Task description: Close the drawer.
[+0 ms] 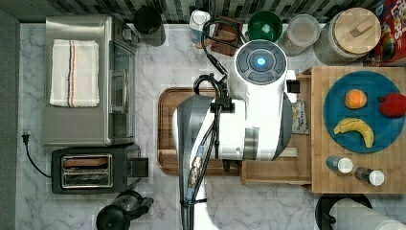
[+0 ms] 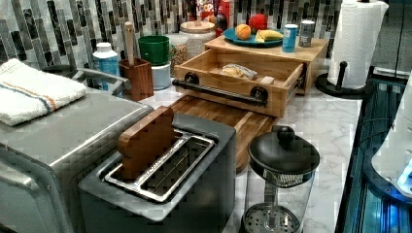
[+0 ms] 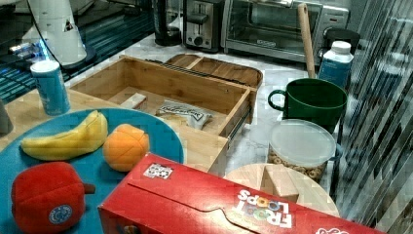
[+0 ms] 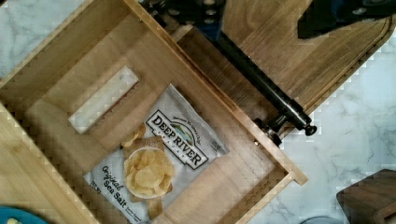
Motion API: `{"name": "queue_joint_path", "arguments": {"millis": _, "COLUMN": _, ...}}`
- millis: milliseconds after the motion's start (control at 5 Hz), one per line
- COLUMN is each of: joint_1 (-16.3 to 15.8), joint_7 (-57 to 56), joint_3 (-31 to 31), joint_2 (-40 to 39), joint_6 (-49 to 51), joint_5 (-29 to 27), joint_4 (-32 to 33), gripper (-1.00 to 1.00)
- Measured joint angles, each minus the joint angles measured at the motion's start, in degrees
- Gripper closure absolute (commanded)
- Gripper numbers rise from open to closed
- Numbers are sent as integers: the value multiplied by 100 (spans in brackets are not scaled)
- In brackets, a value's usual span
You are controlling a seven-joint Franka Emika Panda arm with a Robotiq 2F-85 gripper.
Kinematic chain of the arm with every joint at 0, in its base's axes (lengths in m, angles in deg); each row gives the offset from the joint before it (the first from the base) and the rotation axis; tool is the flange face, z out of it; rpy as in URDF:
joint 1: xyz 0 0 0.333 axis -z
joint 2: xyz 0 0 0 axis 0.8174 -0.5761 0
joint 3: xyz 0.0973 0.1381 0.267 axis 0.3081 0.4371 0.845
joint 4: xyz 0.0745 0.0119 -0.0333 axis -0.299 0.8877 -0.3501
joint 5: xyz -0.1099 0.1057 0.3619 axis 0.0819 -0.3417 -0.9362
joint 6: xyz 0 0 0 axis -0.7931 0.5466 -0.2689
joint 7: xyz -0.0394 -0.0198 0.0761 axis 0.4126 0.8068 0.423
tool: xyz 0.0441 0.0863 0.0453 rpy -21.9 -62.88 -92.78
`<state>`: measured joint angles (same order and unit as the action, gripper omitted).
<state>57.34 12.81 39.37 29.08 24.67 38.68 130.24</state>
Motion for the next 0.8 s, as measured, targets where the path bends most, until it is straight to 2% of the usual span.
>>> {"name": "queue_joint_path", "arguments": {"millis": 400, "joint_1": 13, "joint_7": -11, "joint_3": -3, "joint_2": -1, "joint_6": -18, "joint_5": 0, "joint_4": 101, "gripper": 100}}
{"name": "queue_joint_path", "arguments": {"millis": 600, "joint_1": 24, "joint_7": -10, "joint_3": -19, "joint_2": -39, "joint_6": -45, "joint_5": 36, "joint_4": 140, "gripper": -100}}
{"name": "queue_joint_path", "arguments": {"millis": 800, "joint_1": 115, "joint_7": -10, "joint_3": 34, "joint_2": -53, "joint_6": -48, "joint_5": 17, "joint_4": 190, "gripper": -100}}
